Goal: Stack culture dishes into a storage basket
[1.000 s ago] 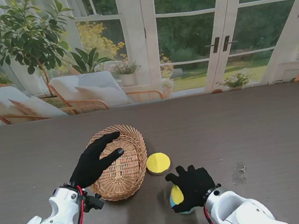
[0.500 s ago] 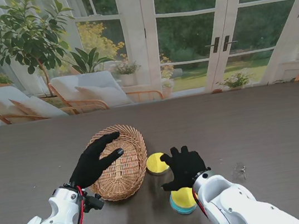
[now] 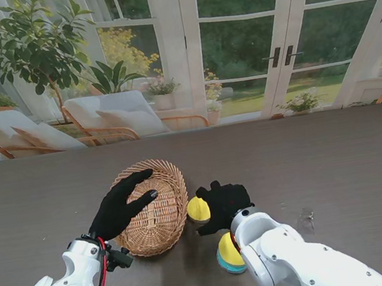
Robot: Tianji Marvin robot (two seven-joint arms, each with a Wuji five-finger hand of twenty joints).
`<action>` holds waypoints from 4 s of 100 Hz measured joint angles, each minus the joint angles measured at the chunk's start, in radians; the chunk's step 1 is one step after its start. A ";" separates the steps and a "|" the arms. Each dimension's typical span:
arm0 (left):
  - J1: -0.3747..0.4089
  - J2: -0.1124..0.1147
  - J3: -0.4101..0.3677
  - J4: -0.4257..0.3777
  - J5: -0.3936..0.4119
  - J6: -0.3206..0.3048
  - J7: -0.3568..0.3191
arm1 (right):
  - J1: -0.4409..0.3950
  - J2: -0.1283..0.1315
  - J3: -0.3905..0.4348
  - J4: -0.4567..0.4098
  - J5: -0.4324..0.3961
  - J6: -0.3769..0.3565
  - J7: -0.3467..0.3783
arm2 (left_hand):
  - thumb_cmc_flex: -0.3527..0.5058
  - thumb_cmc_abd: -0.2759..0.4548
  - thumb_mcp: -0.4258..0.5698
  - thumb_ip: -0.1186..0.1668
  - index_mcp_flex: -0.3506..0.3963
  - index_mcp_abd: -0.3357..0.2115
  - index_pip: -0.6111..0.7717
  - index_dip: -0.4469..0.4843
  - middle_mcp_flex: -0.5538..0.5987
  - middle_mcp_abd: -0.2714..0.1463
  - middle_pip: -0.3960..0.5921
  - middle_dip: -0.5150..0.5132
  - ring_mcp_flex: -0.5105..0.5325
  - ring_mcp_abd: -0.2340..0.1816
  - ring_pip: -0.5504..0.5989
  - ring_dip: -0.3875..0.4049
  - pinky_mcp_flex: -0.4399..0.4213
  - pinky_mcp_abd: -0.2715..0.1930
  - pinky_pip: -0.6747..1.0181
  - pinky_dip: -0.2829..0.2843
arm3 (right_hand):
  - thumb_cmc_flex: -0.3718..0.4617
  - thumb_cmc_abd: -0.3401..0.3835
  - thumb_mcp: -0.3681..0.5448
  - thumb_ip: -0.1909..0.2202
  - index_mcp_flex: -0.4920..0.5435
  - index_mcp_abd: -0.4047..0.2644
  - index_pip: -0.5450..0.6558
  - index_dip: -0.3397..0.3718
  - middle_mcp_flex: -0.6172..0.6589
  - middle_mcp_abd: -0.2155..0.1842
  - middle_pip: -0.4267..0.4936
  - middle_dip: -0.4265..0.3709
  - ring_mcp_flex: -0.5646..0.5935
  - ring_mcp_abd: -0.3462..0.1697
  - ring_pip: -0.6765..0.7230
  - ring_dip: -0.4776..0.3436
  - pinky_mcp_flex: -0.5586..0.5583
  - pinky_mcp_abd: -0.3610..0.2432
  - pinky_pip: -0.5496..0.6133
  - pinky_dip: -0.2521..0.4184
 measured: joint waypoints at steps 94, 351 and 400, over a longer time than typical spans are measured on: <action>-0.009 0.001 0.005 0.009 0.001 0.005 -0.002 | 0.274 -0.076 -0.297 0.237 0.254 0.200 -0.093 | 0.000 0.000 0.000 0.000 0.000 0.000 0.000 0.000 0.000 0.000 0.000 0.000 0.000 0.000 0.000 0.000 0.000 0.000 0.000 0.000 | 0.028 -0.101 0.001 0.000 0.000 -0.024 0.000 0.033 -0.001 -0.001 0.040 0.013 0.073 -0.103 0.483 0.253 0.001 -0.025 0.299 0.316; -0.043 0.006 0.025 0.036 -0.014 0.028 -0.040 | 0.472 -0.242 -0.509 0.558 0.488 0.264 -0.068 | 0.000 0.029 0.000 0.000 0.000 0.000 0.000 0.000 0.000 0.000 0.000 0.000 0.000 0.000 0.000 0.000 0.000 0.000 0.000 0.000 | 0.248 -0.436 0.521 -0.037 -0.057 0.002 0.083 0.100 0.001 0.038 0.235 0.082 0.227 -0.175 0.700 0.298 0.000 -0.096 0.462 0.410; -0.035 0.006 0.023 0.035 -0.012 0.026 -0.035 | 0.458 -0.194 -0.470 0.492 0.475 0.274 -0.055 | 0.000 0.030 0.000 0.000 0.000 0.000 0.000 0.000 0.000 0.000 0.000 0.000 0.000 0.000 0.000 0.000 0.000 0.000 0.000 0.000 | 0.260 -0.437 0.520 -0.038 -0.049 -0.012 0.083 0.100 0.001 0.038 0.248 0.092 0.248 -0.211 0.706 0.298 0.000 -0.096 0.462 0.410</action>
